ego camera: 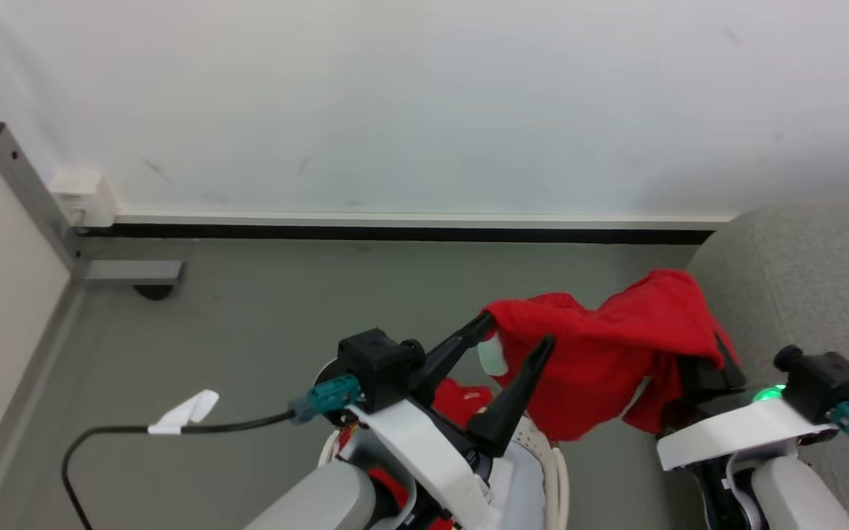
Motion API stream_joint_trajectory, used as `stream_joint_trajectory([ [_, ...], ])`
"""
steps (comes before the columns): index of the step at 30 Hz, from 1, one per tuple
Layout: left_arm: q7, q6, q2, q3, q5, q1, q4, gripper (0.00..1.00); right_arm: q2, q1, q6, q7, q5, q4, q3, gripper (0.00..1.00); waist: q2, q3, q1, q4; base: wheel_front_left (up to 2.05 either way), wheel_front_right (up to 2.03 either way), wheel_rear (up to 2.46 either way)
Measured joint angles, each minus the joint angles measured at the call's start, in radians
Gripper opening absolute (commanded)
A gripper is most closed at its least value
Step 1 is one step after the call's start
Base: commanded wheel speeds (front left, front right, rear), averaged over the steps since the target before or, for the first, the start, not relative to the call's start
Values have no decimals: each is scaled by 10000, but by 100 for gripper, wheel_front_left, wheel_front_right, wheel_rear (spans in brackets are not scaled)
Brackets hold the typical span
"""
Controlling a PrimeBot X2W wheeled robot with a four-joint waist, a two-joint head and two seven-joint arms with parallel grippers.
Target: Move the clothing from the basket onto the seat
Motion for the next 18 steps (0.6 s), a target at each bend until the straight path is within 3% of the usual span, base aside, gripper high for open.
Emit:
stream_joint_trajectory([
  [11, -255, -201, 203, -387, 251, 204, 142, 100, -307, 731, 0, 291, 59, -1469, -1732, 0, 0, 299, 0, -1878, 0, 0, 0],
  [18, -476, -257, 384, -648, 755, 105, 309, 100, -230, 1295, 0, 721, -75, -2349, -2086, 0, 0, 510, 0, -3200, 0, 0, 0],
])
